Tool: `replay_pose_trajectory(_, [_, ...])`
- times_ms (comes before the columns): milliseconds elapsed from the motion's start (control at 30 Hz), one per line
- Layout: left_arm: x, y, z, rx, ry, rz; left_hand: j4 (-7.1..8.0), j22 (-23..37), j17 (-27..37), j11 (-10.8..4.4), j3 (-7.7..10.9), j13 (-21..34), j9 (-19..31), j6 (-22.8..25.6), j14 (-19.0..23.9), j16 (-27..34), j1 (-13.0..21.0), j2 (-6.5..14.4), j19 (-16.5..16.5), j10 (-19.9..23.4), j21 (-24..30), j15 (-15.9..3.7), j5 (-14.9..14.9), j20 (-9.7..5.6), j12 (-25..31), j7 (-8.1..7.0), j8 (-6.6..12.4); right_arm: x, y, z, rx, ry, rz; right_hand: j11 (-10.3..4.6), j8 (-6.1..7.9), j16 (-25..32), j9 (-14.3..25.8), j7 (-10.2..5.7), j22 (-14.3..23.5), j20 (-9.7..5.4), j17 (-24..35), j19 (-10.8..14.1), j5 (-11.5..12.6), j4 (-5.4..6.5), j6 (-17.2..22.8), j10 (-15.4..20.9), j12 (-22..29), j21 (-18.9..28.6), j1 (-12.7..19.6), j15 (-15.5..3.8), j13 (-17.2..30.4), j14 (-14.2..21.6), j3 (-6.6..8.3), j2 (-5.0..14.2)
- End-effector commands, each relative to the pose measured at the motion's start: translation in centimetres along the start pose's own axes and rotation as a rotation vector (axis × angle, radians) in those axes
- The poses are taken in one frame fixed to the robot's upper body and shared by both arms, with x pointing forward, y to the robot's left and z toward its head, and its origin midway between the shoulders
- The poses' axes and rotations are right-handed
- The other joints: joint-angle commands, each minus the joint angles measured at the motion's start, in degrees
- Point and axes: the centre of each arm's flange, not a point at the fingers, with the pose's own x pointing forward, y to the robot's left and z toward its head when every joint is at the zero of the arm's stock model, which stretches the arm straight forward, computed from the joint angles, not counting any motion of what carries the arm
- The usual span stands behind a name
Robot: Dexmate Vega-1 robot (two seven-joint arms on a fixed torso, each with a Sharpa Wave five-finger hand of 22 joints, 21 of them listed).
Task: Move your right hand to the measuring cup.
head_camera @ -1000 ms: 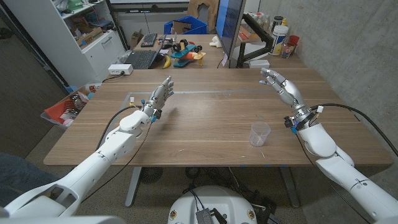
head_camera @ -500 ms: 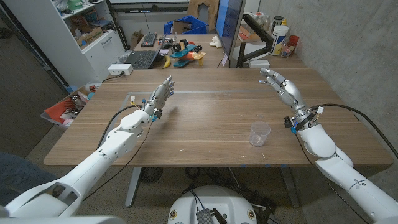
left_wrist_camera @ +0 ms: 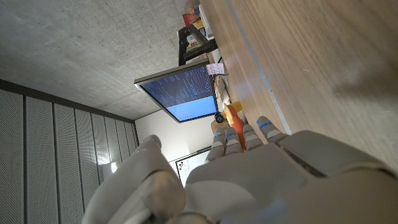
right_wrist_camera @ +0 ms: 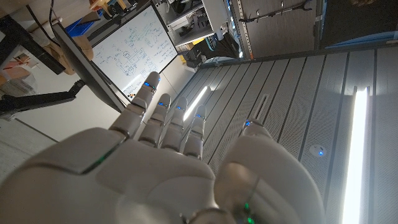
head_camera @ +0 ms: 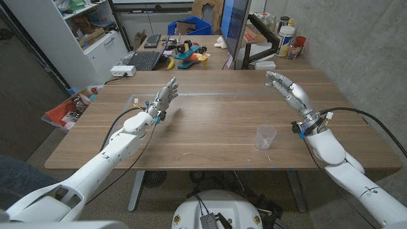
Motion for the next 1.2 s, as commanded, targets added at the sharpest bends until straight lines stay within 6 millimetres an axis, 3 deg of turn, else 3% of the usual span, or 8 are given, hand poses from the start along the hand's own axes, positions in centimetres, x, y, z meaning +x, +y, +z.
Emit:
replay_pose_trajectory(33, [0.2,0.0,0.2,-0.001,-0.004,-0.002,-0.29,0.2,0.1,0.08,0.09,-0.1,0.1,0.3,0.2,0.4,-0.2,0.4,-0.7,0.2,-0.2,-0.03,-0.1,0.40,0.3,0.20,0.17,-1.1,0.2,0.7,-0.055,-0.009,0.004,-0.25,0.24,0.5,0.1,-0.12,0.3,-0.09,0.1,0.8,0.4,-0.20,0.9,0.6,0.3,-0.5,-0.4,-0.24,0.0,0.8,-0.02,-0.27])
replay_pose_trajectory(1200, [0.3,-0.4,0.9,0.020,-0.005,-0.010,-0.42,0.2,0.1,0.15,-0.15,-0.5,0.2,0.5,0.2,0.4,-0.4,0.4,-0.5,0.2,-0.9,0.08,0.0,0.33,0.3,0.21,0.09,-3.4,0.5,1.9,-0.124,-0.048,-0.028,-0.62,0.50,0.5,0.0,-0.77,0.3,-0.77,-0.4,1.6,1.5,-0.93,3.6,2.5,0.4,-1.9,0.1,-1.08,-0.2,1.8,-0.25,-1.06])
